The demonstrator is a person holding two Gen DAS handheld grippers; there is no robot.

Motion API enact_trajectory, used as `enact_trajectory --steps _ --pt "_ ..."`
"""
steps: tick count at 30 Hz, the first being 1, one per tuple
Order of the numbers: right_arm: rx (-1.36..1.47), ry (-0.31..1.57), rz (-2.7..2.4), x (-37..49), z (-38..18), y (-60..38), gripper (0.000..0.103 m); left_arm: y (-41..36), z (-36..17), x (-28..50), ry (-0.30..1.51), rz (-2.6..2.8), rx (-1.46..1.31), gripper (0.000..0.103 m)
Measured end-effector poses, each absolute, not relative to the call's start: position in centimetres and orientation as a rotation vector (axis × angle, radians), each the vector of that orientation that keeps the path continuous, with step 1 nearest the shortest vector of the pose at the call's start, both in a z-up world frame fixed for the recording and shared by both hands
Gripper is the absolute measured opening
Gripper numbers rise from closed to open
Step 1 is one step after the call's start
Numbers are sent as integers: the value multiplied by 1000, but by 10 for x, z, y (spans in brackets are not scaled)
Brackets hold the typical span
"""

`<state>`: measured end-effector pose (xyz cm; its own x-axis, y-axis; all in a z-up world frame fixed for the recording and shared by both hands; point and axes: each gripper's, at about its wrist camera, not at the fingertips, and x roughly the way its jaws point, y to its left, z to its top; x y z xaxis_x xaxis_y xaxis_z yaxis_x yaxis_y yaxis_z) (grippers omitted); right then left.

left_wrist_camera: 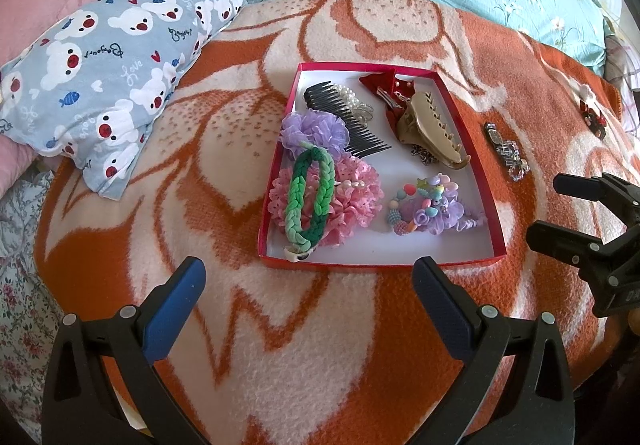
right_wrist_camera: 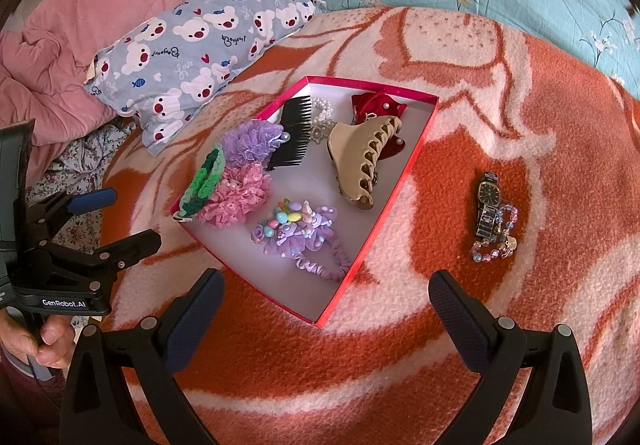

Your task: Organize jewelry

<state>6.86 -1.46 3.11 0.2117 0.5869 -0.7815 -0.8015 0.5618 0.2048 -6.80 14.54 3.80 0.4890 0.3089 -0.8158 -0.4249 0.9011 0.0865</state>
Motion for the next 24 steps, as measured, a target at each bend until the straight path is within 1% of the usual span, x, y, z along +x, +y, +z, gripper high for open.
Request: enact_trajectory --steps 24 --pt "-261 947 979 71 31 -16 103 144 35 -63 965 446 -134 103"
